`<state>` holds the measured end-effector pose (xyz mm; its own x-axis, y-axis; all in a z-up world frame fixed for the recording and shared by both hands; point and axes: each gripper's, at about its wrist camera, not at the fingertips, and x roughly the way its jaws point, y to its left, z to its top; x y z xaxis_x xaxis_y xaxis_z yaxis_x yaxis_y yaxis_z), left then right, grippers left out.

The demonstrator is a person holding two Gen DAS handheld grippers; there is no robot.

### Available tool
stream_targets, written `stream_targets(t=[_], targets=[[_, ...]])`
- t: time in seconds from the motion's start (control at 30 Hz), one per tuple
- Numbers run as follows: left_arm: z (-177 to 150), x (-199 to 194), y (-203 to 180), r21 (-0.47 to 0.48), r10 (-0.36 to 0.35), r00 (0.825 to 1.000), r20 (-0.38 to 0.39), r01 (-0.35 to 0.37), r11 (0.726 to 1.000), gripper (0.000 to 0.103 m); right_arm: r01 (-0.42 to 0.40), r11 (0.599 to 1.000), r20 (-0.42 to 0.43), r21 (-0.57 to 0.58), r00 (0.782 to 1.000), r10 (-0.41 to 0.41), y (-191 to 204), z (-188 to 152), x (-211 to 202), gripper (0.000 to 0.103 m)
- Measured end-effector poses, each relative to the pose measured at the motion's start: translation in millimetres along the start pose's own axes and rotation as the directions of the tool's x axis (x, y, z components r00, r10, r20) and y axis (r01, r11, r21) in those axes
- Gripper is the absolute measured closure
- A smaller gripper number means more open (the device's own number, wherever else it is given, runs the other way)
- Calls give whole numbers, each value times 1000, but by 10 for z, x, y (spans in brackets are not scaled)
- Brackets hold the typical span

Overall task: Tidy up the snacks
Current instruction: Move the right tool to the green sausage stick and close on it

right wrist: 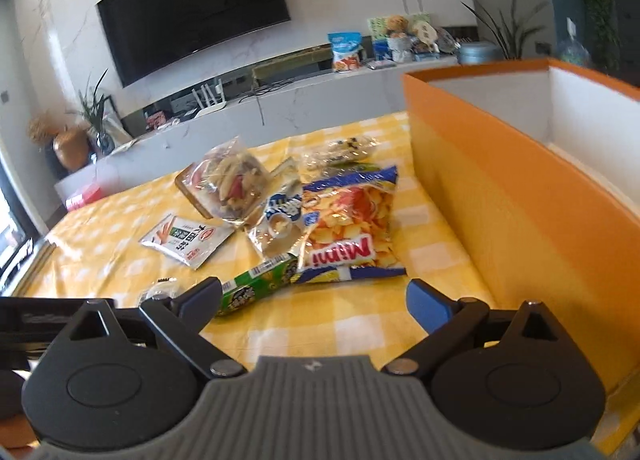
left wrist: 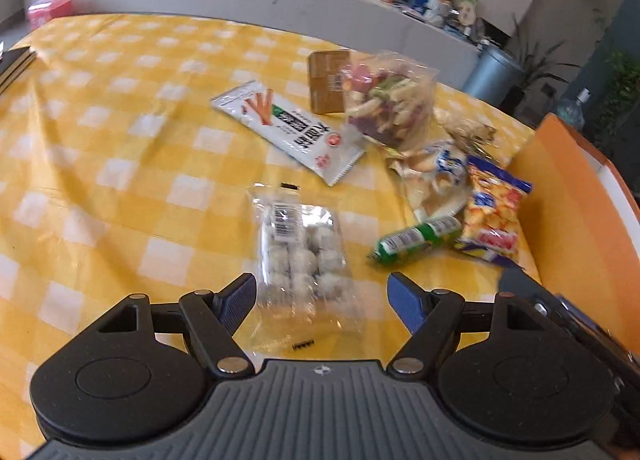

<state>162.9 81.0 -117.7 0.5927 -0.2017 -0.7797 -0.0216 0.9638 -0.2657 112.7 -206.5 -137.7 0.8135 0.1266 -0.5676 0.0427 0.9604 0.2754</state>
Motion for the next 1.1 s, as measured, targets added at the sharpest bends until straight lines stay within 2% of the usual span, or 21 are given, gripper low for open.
stream_targets(t=[0.1, 0.27, 0.3, 0.43, 0.57, 0.67, 0.77, 0.9, 1.0, 1.1], targets=[[45, 130, -34, 14, 87, 996, 1, -87, 996, 15, 7, 1000, -17, 23, 1000, -7, -34, -17, 0, 7], [30, 181, -102, 60, 144, 988, 52, -147, 987, 16, -1, 1000, 5, 7, 1000, 1, 1, -24, -59, 7], [17, 172, -114, 70, 148, 987, 56, -152, 986, 20, -2, 1000, 6, 4, 1000, 2, 7, -25, -62, 7], [-5, 114, -97, 58, 126, 990, 58, -129, 990, 38, 6, 1000, 7, 0, 1000, -6, 9, -37, -67, 7], [-24, 78, -66, 42, 133, 990, 54, -135, 990, 39, 25, 999, 21, -20, 999, -25, 54, -30, -106, 7], [-64, 40, -51, 43, 139, 989, 52, -141, 989, 39, 76, 997, 2, -31, 997, -76, 165, 23, -79, 7], [-81, 6, -5, 25, 129, 990, 49, -131, 991, 39, 88, 996, -8, -17, 996, -88, 317, 85, -10, 7], [-79, -20, 63, 13, 109, 993, 49, -110, 994, 39, 114, 991, -125, 68, 987, -105, 405, 134, 207, 7], [-63, -40, 131, -13, 79, 996, 44, -78, 997, 39, 101, 988, -188, 118, 979, -77, 406, 128, 311, 7], [-47, -50, 192, -49, 53, 998, 42, -51, 997, 39, 134, 980, -222, 145, 970, -99, 382, 124, 397, 7]])
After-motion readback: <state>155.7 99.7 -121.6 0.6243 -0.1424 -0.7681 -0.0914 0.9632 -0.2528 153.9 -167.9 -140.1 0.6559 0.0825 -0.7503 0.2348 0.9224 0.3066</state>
